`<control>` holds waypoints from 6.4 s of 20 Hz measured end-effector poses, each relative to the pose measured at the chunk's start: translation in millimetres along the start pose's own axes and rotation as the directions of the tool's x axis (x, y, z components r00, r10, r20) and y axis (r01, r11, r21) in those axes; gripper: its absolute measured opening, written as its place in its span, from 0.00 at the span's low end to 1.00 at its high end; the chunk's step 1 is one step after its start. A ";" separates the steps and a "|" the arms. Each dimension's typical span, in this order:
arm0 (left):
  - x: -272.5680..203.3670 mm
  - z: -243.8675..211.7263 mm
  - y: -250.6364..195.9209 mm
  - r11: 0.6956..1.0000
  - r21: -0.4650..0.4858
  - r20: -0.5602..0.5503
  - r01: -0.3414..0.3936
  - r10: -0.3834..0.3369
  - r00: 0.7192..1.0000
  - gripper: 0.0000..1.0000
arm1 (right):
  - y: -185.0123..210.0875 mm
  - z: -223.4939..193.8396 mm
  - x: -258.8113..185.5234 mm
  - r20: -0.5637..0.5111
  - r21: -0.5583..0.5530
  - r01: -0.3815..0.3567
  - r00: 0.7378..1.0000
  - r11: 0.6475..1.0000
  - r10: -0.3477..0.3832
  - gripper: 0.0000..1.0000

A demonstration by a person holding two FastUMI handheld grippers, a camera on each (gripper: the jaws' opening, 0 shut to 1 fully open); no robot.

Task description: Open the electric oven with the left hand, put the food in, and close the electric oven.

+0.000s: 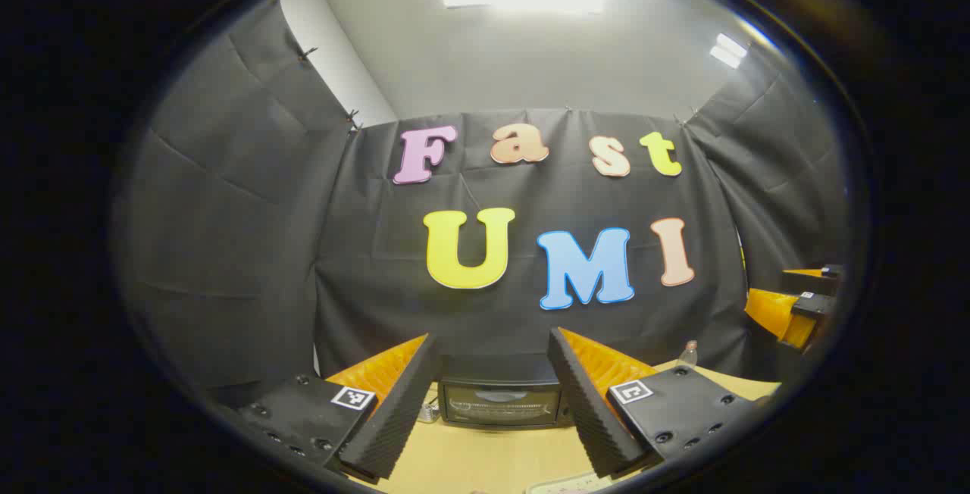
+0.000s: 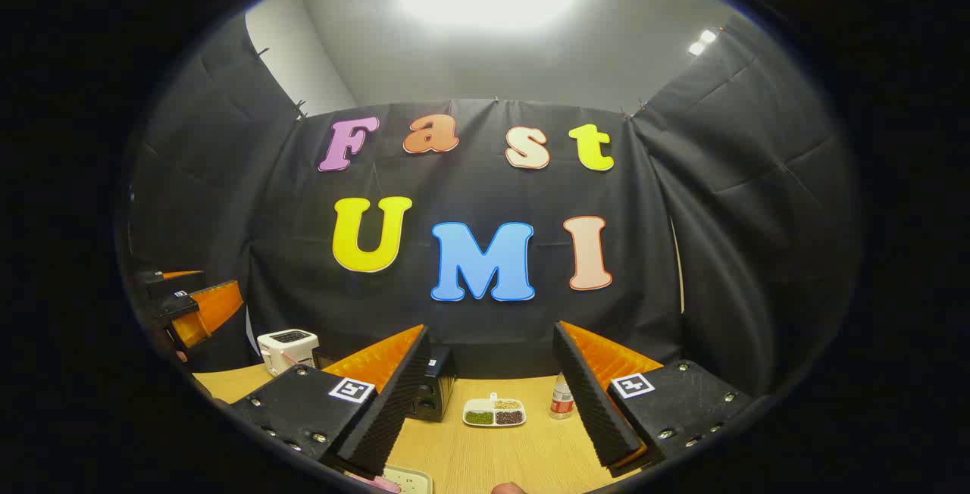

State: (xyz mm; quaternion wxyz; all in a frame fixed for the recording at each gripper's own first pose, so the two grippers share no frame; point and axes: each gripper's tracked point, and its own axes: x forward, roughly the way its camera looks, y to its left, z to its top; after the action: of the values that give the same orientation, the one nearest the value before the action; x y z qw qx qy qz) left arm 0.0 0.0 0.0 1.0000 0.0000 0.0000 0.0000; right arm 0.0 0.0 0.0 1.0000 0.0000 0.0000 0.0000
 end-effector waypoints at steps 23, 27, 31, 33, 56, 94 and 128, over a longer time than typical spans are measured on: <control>-9.5 7.9 -31.0 1.000 0.023 0.004 -0.006 0.006 1.000 0.97 | -28.0 -5.7 -4.8 0.022 -0.006 -0.048 0.999 0.999 0.048 0.98; -0.6 -4.1 -28.5 0.998 0.028 -0.021 -0.049 0.050 0.999 1.00 | -30.3 -20.9 -1.9 0.019 0.016 -0.116 0.993 0.993 0.116 0.98; 11.2 -12.5 -22.5 0.996 0.048 -0.025 -0.075 0.076 0.997 1.00 | -37.4 -28.5 -1.2 0.021 0.019 -0.137 0.990 0.990 0.137 0.98; 26.0 -21.0 -15.9 0.995 0.059 -0.034 -0.083 0.085 0.996 0.93 | -39.5 -33.3 -0.4 0.019 0.021 -0.136 0.991 0.991 0.135 0.98; 253.0 -219.6 -15.1 0.992 -0.023 -0.285 0.128 -0.129 0.950 0.96 | -30.0 -48.1 74.0 -0.052 -0.090 0.123 0.990 0.988 -0.128 0.98; 205.5 -338.4 -10.6 0.993 -0.008 -0.440 0.120 -0.111 0.891 1.00 | -24.8 -60.1 71.1 -0.093 -0.116 0.139 0.984 0.983 -0.150 0.98; 88.9 -252.0 -16.5 0.999 0.049 -0.355 -0.005 0.023 0.935 1.00 | -28.8 -77.5 35.9 -0.161 -0.054 -0.122 0.981 0.991 0.112 0.98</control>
State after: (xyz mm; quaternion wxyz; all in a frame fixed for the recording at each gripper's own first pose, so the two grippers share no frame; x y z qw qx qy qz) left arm 88.9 -16.5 -252.0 0.9832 0.0238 0.1807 0.0071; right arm 35.9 -28.8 -77.5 0.9946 -0.0318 0.0789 0.0589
